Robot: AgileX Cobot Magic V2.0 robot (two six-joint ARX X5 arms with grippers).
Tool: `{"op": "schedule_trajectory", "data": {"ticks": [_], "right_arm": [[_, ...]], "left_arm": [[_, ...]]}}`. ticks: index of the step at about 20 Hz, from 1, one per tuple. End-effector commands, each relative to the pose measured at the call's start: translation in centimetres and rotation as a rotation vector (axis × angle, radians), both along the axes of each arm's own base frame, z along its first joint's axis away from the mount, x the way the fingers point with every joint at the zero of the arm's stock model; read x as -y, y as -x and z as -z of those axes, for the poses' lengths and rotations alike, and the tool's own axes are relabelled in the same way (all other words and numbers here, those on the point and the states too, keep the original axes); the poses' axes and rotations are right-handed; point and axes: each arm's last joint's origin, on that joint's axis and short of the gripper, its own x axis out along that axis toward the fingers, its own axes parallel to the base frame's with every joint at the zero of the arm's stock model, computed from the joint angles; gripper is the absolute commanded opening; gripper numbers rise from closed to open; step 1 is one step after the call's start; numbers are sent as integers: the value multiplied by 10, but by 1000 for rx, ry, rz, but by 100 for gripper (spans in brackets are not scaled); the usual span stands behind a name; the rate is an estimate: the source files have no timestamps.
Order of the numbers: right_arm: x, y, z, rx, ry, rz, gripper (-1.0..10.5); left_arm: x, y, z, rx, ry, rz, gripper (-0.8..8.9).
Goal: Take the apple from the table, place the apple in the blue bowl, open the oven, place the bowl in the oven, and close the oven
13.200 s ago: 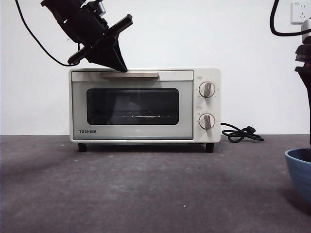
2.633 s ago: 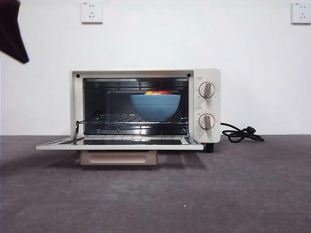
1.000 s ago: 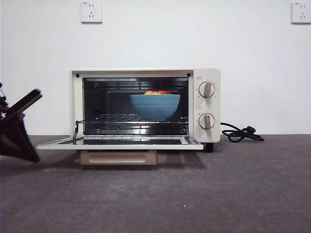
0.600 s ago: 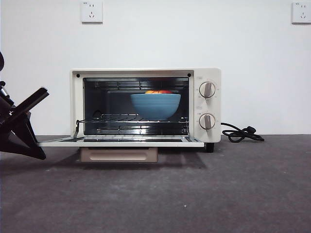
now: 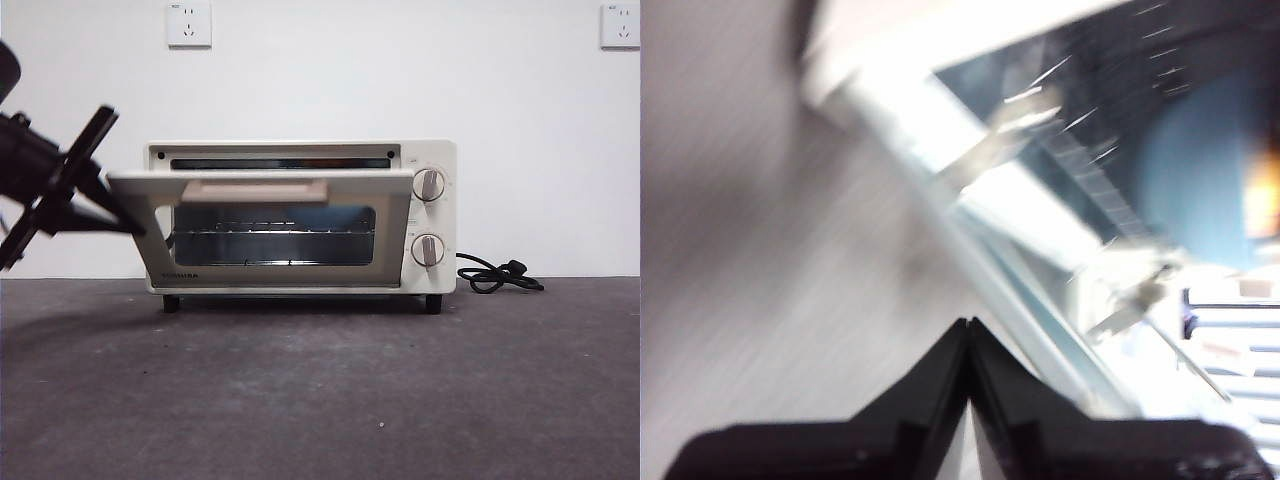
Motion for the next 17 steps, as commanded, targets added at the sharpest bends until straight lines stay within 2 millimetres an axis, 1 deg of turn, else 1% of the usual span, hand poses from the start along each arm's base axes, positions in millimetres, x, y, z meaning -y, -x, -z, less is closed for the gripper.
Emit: {"op": "schedule_trajectory", "data": {"ticks": [1,4,7,12,17], "right_arm": [[0,0,1,-6,-19,17,-8],[-1,-1,1,-13,-31,30,-8],[-1,-1,1,-16,-35,35,-8],[-1,-1,1,-22,-46,48,-7],[0,0,3,-41,-31,48,-1]], "left_arm": [[5,-7,-12,49,9,21,-7],[5,-14,-27,97,2,9,-7],[5,-18,-34,130,-1,4,-8],[5,-19,-38,156,4,10,-8],[11,-17,-37,137,34,91,-7]]}}
